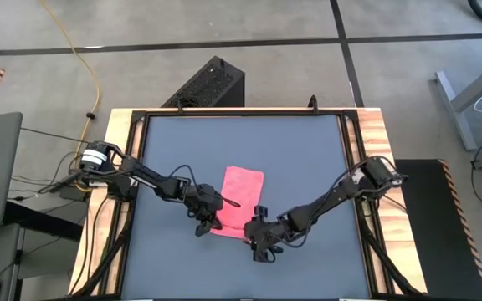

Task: Roll towel
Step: Roll the pink towel

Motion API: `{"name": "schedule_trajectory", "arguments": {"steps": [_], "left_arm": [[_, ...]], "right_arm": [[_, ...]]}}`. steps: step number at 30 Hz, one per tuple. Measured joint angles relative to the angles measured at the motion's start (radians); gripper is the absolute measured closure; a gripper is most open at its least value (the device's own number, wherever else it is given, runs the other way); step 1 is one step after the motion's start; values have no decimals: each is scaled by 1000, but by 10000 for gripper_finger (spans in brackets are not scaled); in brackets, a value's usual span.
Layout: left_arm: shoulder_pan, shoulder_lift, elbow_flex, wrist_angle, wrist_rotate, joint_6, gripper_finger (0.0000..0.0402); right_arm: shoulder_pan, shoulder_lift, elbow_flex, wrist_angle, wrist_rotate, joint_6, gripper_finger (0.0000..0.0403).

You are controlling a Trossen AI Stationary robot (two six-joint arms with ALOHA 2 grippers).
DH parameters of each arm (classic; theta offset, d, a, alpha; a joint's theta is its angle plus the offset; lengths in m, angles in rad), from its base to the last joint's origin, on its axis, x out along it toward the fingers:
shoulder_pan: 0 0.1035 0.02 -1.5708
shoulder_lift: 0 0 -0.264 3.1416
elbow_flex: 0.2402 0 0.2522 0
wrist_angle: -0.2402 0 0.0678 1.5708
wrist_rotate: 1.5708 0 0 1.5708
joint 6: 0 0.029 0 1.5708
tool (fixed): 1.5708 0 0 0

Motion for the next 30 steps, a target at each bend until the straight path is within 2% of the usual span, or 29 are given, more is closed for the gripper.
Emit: {"name": "schedule_trajectory", "arguments": {"steps": [5,9,15,23,30], "left_arm": [[1,0,0,-3,3,2,401],[4,0,0,-3,7,3,401],[5,0,0,-2,7,9,401],[6,0,-1,-2,23,29,401],[13,-62,-3,-25,51,46,381]], "right_arm": [[-9,6,2,-8,12,-1,184],[-8,13,1,-1,15,-1,214],[-6,33,0,3,5,23,285],[-24,64,-2,32,-119,260,385],[-23,62,-6,31,-153,411,378]]}}
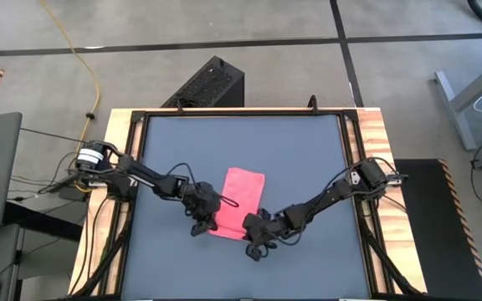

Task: Roll towel
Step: Roll the pink towel

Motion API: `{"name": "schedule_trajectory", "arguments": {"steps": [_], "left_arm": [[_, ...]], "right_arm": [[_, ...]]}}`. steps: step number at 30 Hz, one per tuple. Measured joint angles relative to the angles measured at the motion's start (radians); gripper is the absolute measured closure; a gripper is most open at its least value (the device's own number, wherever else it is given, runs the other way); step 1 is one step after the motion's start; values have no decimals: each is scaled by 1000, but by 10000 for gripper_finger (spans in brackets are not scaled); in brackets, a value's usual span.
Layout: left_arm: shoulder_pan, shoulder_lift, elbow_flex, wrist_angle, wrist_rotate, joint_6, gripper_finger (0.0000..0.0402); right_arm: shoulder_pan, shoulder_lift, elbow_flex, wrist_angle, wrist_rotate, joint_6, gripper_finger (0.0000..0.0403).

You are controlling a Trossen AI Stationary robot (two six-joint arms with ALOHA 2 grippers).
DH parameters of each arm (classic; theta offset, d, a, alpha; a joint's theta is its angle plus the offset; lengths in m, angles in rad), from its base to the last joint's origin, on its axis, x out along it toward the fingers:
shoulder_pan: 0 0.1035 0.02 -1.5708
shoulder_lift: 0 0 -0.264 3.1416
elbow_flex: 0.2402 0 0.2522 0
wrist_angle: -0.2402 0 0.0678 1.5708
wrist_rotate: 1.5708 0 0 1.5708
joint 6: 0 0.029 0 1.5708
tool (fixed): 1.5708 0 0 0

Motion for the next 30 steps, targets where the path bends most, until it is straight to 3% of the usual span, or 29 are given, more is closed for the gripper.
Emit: {"name": "schedule_trajectory", "arguments": {"steps": [9,15,23,30], "left_arm": [[39,-120,-1,-128,-34,58,370],[33,-180,0,-124,-106,138,370],[-42,-151,3,-11,-132,323,366],[-48,-152,3,-15,-172,402,309]], "right_arm": [[-3,-1,-163,283,-44,228,384],[-28,0,-165,286,-106,321,383],[-65,0,-165,288,-160,414,382],[-65,1,-165,288,-161,414,381]]}}
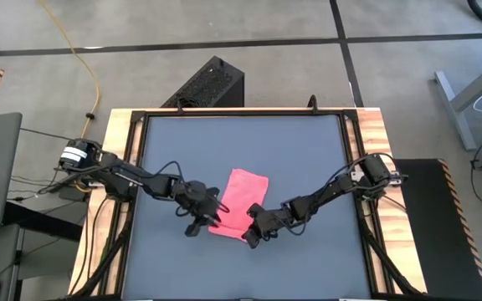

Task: Roll towel
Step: Roll the pink towel

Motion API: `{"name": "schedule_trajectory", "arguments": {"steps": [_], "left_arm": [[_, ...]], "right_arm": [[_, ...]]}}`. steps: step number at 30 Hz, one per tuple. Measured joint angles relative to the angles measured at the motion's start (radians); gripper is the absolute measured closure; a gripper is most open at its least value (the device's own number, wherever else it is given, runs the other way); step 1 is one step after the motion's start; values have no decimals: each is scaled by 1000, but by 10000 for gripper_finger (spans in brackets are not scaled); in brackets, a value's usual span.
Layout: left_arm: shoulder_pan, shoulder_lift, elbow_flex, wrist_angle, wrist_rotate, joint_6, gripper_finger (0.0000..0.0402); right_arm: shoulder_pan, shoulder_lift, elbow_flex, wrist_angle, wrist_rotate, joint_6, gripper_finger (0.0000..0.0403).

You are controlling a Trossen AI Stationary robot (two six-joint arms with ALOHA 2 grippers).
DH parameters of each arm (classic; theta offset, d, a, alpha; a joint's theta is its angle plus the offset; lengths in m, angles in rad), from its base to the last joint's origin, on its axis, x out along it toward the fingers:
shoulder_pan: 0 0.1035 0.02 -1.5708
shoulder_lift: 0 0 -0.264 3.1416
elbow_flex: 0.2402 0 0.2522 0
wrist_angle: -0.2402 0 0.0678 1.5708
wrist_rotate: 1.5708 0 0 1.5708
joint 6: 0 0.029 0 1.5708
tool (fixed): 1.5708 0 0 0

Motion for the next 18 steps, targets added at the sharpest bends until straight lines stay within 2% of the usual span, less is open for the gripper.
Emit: {"name": "schedule_trajectory", "arguments": {"steps": [9,13,18], "left_arm": [[-30,0,0,-130,26,208,217],[-53,0,0,-124,-27,263,202],[-55,0,0,-136,-45,286,202]], "right_arm": [[-29,0,-2,-5,-27,19,381],[-30,0,-2,-5,-27,26,381],[-31,0,-2,-7,-26,31,381]]}}
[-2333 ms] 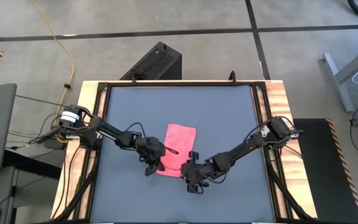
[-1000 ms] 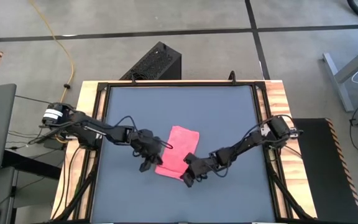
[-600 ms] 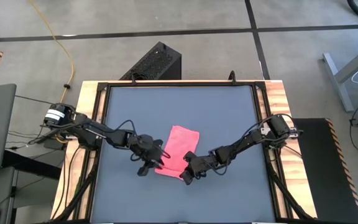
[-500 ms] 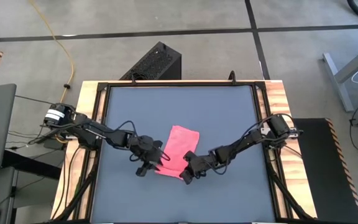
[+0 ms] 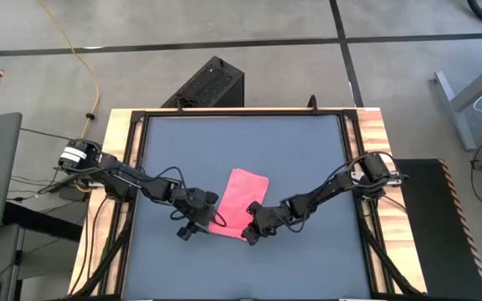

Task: Roll towel
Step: Roll the pink towel

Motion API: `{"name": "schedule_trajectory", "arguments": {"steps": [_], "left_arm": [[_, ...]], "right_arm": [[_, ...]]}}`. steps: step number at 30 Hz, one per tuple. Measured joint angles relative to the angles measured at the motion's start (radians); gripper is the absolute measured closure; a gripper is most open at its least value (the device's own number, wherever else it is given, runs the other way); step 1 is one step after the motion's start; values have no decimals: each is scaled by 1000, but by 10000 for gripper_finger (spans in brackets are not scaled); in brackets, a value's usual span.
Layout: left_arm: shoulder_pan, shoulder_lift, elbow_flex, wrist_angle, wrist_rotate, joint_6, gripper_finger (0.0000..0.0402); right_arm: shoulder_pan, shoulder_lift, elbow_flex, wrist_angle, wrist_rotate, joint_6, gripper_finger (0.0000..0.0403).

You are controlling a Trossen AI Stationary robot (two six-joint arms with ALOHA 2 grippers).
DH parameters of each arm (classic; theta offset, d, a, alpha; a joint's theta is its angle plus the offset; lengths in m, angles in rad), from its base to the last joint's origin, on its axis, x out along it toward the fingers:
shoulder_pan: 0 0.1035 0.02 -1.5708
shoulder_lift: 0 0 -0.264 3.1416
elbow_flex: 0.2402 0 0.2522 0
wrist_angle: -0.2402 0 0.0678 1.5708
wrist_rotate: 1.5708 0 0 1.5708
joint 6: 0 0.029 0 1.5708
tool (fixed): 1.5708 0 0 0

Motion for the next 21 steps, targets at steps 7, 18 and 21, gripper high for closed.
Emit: {"name": "schedule_trajectory", "arguments": {"steps": [7,18,21], "left_arm": [[0,68,1,41,62,-2,221],[6,127,2,90,-57,-29,255],[8,128,2,62,-84,-56,292]], "right_arm": [[-13,0,0,-17,4,20,381],[-12,0,0,-15,-9,33,381],[-12,0,0,-14,-10,35,381]]}}
